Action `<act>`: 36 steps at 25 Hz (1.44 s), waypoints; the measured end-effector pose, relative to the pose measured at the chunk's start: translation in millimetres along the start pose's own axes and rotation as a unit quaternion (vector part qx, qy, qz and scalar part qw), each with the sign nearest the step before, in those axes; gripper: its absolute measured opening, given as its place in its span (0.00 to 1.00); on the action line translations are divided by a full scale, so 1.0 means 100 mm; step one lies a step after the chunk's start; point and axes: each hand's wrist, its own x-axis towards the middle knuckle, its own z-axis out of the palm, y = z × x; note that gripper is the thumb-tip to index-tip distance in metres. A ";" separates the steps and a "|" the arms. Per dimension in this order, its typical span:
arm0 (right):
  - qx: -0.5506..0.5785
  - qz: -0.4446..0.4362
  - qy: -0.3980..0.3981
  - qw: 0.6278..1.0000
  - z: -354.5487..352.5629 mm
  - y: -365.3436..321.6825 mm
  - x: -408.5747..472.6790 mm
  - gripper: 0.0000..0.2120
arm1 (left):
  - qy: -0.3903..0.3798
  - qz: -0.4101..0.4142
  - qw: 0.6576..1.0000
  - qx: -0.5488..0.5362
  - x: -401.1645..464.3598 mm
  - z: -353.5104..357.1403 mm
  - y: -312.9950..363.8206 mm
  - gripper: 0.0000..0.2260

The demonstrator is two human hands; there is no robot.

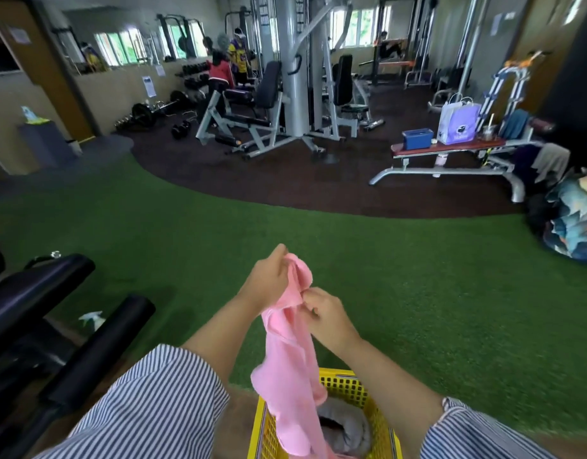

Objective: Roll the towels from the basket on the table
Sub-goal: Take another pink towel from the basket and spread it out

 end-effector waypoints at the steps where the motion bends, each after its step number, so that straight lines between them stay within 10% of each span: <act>1: 0.024 0.018 0.048 0.998 -0.06 -0.01 0.03 0.05 | -0.005 -0.009 1.000 0.004 0.02 -0.04 0.03 0.08; 12: -0.091 -0.031 0.225 0.970 -1.36 -0.43 0.30 0.04 | 0.055 -0.012 0.976 0.212 0.05 -0.03 0.24 0.10; 19: -0.126 0.070 0.408 0.902 -2.30 -0.43 0.39 0.09 | 0.019 -0.254 0.945 0.204 -0.11 0.00 -0.28 0.19; 27: -0.132 0.208 0.132 0.960 -1.67 -0.19 0.17 0.05 | -0.009 -0.297 0.910 -0.290 0.19 -0.08 0.37 0.13; 31: 0.023 0.187 -0.079 0.979 -1.11 -0.21 0.01 0.15 | -0.013 -0.278 0.893 -0.352 0.27 -0.12 0.72 0.09; 36: 0.104 0.190 -0.098 0.971 -0.70 -0.08 -0.16 0.16 | 0.023 -0.266 0.866 -0.424 0.31 -0.22 0.94 0.11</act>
